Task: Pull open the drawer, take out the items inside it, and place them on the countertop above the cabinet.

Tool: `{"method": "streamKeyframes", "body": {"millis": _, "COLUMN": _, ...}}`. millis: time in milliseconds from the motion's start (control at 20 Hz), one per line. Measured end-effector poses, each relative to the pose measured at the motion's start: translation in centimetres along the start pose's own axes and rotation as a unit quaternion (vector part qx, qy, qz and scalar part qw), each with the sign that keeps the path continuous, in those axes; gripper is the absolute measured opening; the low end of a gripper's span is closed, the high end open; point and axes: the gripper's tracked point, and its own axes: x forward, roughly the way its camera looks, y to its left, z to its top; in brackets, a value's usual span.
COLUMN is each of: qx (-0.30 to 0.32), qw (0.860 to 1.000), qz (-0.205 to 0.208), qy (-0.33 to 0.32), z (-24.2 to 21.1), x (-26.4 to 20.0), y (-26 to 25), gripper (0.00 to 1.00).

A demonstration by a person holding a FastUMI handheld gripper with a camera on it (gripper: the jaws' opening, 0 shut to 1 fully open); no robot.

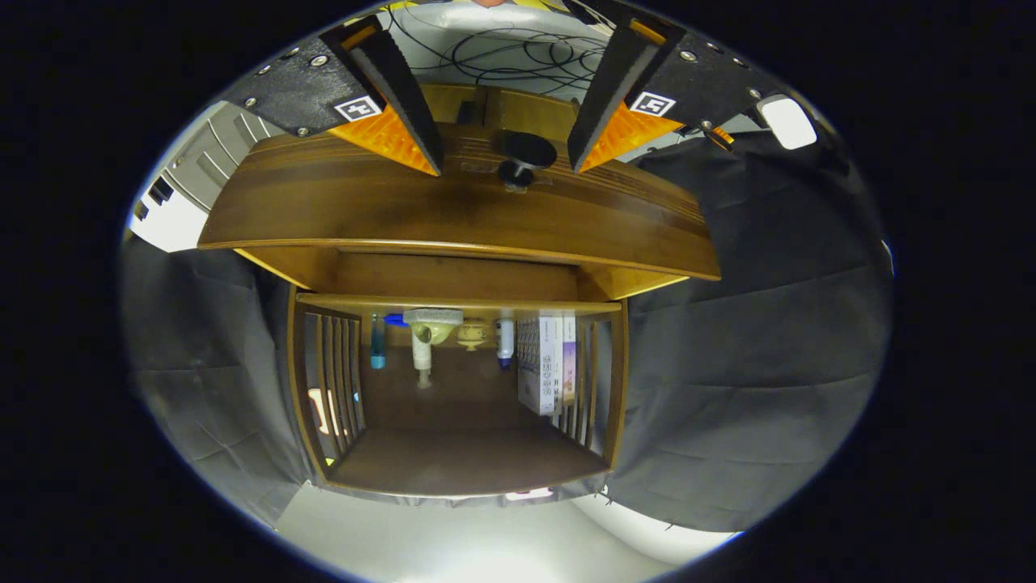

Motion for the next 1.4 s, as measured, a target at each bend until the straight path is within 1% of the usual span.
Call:
{"method": "streamKeyframes", "body": {"millis": 100, "qx": 0.004, "qw": 1.0, "qz": -0.005, "qy": 0.008, "z": -0.4, "x": 1.2, "y": 0.4, "gripper": 0.96}}
{"method": "streamKeyframes", "body": {"millis": 300, "qx": 0.027, "qw": 0.999, "qz": -0.03, "qy": 0.02, "z": -0.7, "x": 3.3, "y": 0.2, "gripper": 0.96}}
{"method": "streamKeyframes", "body": {"millis": 350, "qx": 0.036, "qw": 0.998, "qz": -0.035, "qy": 0.023, "z": -0.9, "x": 3.3, "y": 0.1, "gripper": 0.96}}
{"method": "streamKeyframes", "body": {"millis": 400, "qx": 0.042, "qw": 0.998, "qz": -0.038, "qy": 0.019, "z": -0.9, "x": 3.4, "y": 0.4, "gripper": 0.93}}
{"method": "streamKeyframes", "body": {"millis": 650, "qx": 0.038, "qw": 0.997, "qz": -0.064, "qy": 0.006, "z": -0.8, "x": 3.7, "y": 0.4, "gripper": 0.92}}
{"method": "streamKeyframes", "body": {"millis": 800, "qx": 0.04, "qw": 0.996, "qz": -0.075, "qy": 0.005, "z": -0.7, "x": 4.5, "y": -0.3, "gripper": 0.92}}
{"method": "streamKeyframes", "body": {"millis": 950, "qx": 0.057, "qw": 0.994, "qz": -0.096, "qy": 0.004, "z": -0.4, "x": 5.6, "y": -1.9, "gripper": 0.92}}
{"method": "streamKeyframes", "body": {"millis": 1050, "qx": 0.061, "qw": 0.993, "qz": -0.099, "qy": 0.001, "z": -0.3, "x": 5.8, "y": -1.7, "gripper": 0.92}}
{"method": "streamKeyframes", "body": {"millis": 1200, "qx": 0.041, "qw": 0.994, "qz": -0.103, "qy": -0.006, "z": -0.3, "x": 6.2, "y": -1.7, "gripper": 0.93}}
{"method": "streamKeyframes", "body": {"millis": 1400, "qx": 0.037, "qw": 0.994, "qz": -0.104, "qy": -0.009, "z": 0.1, "x": 7.5, "y": -1.9, "gripper": 0.95}}
